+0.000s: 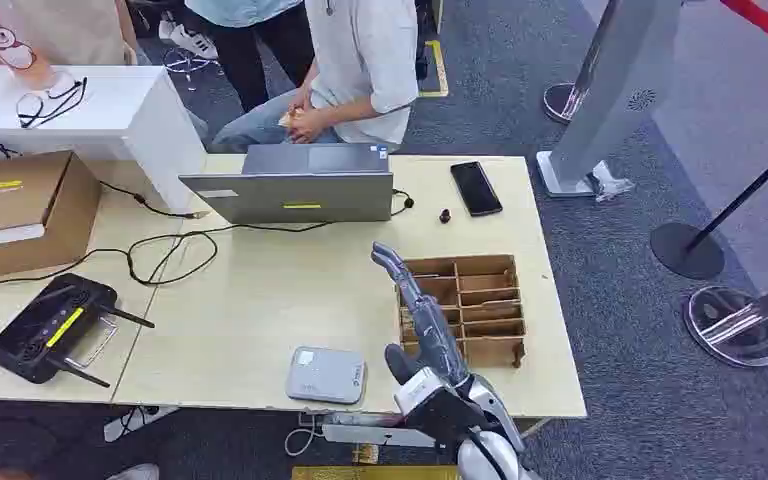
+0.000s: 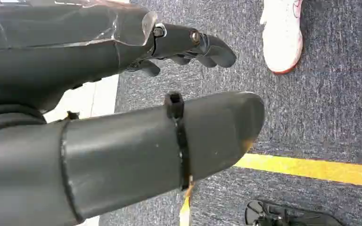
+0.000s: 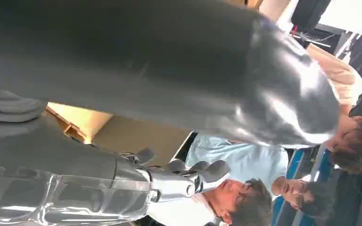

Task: Pass the card to the sensor for recognition and then transmit it.

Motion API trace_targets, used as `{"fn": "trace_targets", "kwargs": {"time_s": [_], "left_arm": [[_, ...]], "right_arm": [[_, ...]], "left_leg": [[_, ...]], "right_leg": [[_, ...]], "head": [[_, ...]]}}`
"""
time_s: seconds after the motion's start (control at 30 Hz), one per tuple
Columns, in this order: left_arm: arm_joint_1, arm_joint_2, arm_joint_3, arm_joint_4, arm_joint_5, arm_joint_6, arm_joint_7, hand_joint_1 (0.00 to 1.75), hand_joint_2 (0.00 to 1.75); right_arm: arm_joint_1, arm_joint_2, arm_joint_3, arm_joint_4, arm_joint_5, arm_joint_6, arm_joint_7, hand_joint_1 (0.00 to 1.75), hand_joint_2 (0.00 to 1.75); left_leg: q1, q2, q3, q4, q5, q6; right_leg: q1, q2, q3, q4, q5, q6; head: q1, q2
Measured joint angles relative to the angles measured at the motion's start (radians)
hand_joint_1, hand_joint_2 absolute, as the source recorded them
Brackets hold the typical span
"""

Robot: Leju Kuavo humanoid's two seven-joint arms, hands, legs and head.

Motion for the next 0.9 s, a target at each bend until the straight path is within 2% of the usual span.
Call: {"fn": "trace_targets", "kwargs": {"time_s": [0.67, 0.9], "left_arm": [[-0.002, -0.003, 0.000, 0.000, -0.013, -0.011, 0.002, 0.00, 0.00], [-0.010, -0.006, 0.000, 0.000, -0.018, -0.004, 0.007, 0.00, 0.00]], "right_arm": [[-0.030, -0.003, -0.001, 0.015, -0.037, -0.005, -0.009, 0.00, 0.00], [-0.032, -0.008, -0.002, 0.019, -0.008, -0.026, -0.019, 0.00, 0.00]], "left_leg": [[0.000, 0.000, 0.000, 0.000, 0.000, 0.000], [0.000, 0.000, 0.000, 0.000, 0.000, 0.000]], "right_leg": [[0.000, 0.000, 0.000, 0.000, 0.000, 0.000], [0.000, 0.000, 0.000, 0.000, 0.000, 0.000]], "head": [[0.000, 0.000], [0.000, 0.000]]}}
